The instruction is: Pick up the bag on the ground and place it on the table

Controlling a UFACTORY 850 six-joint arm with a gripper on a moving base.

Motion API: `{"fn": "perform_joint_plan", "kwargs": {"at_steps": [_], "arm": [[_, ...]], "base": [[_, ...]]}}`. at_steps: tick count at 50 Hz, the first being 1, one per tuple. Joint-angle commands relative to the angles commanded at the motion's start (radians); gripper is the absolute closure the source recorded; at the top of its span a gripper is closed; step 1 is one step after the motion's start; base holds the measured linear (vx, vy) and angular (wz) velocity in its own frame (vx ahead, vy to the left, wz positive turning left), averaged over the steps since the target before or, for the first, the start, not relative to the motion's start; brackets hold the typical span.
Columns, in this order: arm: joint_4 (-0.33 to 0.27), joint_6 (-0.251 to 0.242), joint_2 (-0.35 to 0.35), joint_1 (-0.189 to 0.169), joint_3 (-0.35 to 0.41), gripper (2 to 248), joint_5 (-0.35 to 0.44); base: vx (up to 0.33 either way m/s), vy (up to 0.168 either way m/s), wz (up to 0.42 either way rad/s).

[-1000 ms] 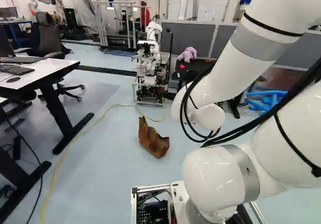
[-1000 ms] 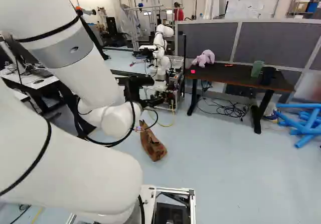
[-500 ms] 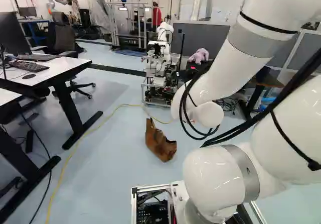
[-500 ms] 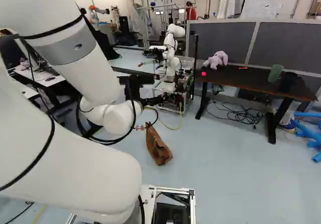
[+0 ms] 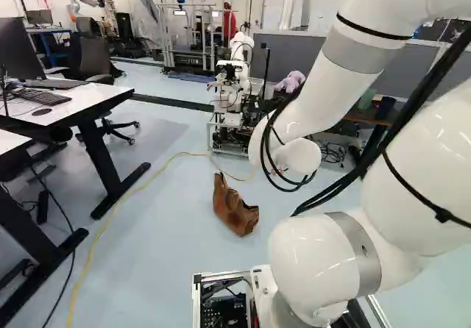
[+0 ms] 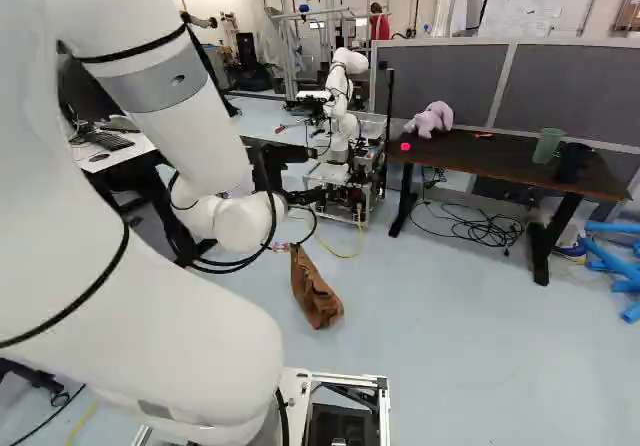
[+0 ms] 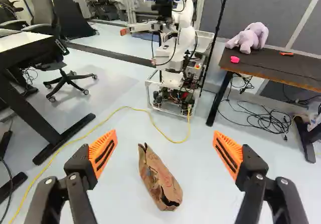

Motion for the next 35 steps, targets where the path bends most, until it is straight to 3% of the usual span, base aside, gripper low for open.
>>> {"fn": "perform_joint_plan", "kwargs": {"at_steps": [35], "arm": [[-0.083,0.0,-0.208,0.0,-0.185,3,-0.077]], "base": [[0.0,0.0,0.0]]}}
